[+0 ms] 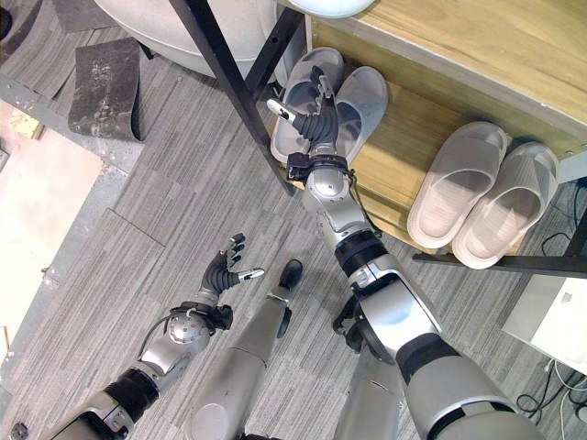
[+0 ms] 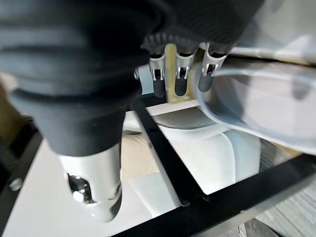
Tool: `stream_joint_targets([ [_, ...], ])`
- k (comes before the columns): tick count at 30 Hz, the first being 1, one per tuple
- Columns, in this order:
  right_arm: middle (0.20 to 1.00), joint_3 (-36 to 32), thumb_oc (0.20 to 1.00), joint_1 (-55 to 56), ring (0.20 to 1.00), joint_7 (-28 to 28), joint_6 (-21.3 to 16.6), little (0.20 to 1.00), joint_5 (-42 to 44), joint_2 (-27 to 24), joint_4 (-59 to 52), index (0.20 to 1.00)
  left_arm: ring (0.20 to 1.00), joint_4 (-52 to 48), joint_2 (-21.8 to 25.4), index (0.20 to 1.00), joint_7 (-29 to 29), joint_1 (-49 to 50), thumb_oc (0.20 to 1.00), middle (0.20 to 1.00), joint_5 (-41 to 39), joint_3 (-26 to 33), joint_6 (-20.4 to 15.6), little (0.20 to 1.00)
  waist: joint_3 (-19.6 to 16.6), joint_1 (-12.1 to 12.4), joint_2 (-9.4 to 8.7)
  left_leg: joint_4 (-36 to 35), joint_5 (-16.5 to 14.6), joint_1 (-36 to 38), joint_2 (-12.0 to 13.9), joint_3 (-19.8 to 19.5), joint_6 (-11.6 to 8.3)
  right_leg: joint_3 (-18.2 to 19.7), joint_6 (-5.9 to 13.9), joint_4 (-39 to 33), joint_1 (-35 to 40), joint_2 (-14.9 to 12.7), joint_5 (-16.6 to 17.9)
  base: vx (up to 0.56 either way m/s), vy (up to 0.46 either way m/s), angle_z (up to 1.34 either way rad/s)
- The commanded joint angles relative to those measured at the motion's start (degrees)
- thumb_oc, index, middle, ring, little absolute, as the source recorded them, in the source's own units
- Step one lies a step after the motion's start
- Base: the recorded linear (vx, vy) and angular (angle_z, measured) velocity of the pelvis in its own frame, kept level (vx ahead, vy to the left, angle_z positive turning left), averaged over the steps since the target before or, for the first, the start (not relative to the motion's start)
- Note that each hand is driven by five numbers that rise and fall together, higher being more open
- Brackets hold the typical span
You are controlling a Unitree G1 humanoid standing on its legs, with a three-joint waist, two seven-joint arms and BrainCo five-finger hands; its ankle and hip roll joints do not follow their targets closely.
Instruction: Arrange the slippers neatly on the shoe rack.
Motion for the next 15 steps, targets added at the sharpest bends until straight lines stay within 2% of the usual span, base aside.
stream_joint_targets([
  [1,1.000,2.63,1.000,5.50,1.000,3.00,-1.95,1.000,-3.36,-0.57,-9.00,1.000,1.000,0.61,-0.18,1.000,-1.37,2.33,1.000,1.000,0.41,1.90,-1.08,1.000,-2.75,-0.82,-1.44,-3.10,-3.74,6.16,-0.15,2.47,1.14,-1.75,5.44,-9.67,10.60,1.07,0.05,0.10,-0.029,-0.11],
  [5,1.000,4.22,1.000,17.72,1.000,8.30,-1.93,1.000,-0.71,0.12,-15.70,1.000,1.000,1.82,-1.06,1.000,-2.98,7.06,1.000,1.000,0.71,3.98,0.07,1.000,-5.50,-2.02,-2.16,-10.46,-1.56,13.65,1.28,2.58,0.46,-2.91,6.22,-16.30,17.72,2.86,2.32,0.11,-0.019,-0.02],
  [6,1.000,4.35,1.000,21.30,1.000,9.42,-2.29,1.000,0.16,0.69,-16.60,1.000,1.000,2.31,-1.54,1.000,-3.28,7.84,1.000,1.000,0.75,4.48,0.16,1.000,-6.23,-2.36,-2.09,-12.36,0.46,14.71,1.56,2.79,0.51,-3.64,6.10,-18.50,18.85,3.11,4.29,0.06,0.027,-0.03],
  [7,1.000,4.67,1.000,25.47,1.000,10.97,-2.25,1.000,0.66,0.82,-18.00,1.000,1.000,2.66,-1.97,1.000,-3.68,8.93,1.000,1.000,0.75,5.18,0.40,1.000,-6.98,-2.90,-2.24,-14.05,0.91,16.74,1.95,3.09,0.38,-3.73,6.38,-20.32,20.90,3.62,5.01,0.06,0.035,-0.05],
  [10,1.000,4.66,1.000,35.69,1.000,14.46,-1.88,1.000,-0.96,-0.71,-21.56,1.000,1.000,3.96,-3.50,1.000,-4.63,11.40,1.000,1.000,1.27,7.62,0.84,1.000,-9.14,-4.38,-2.34,-18.09,1.85,21.71,3.00,3.86,-0.05,-4.28,7.06,-25.05,25.95,4.65,6.27,0.12,-0.010,-0.21],
  [15,1.000,2.37,1.000,51.01,1.000,20.86,-1.30,1.000,1.26,-5.04,-25.97,1.000,1.000,3.91,-3.57,1.000,-6.04,14.72,1.000,1.000,1.03,11.40,1.09,1.000,-12.50,-7.12,-2.37,-23.35,2.64,28.67,4.18,6.05,-0.18,-3.46,7.64,-30.88,31.53,6.36,7.53,0.10,-0.008,-0.20],
])
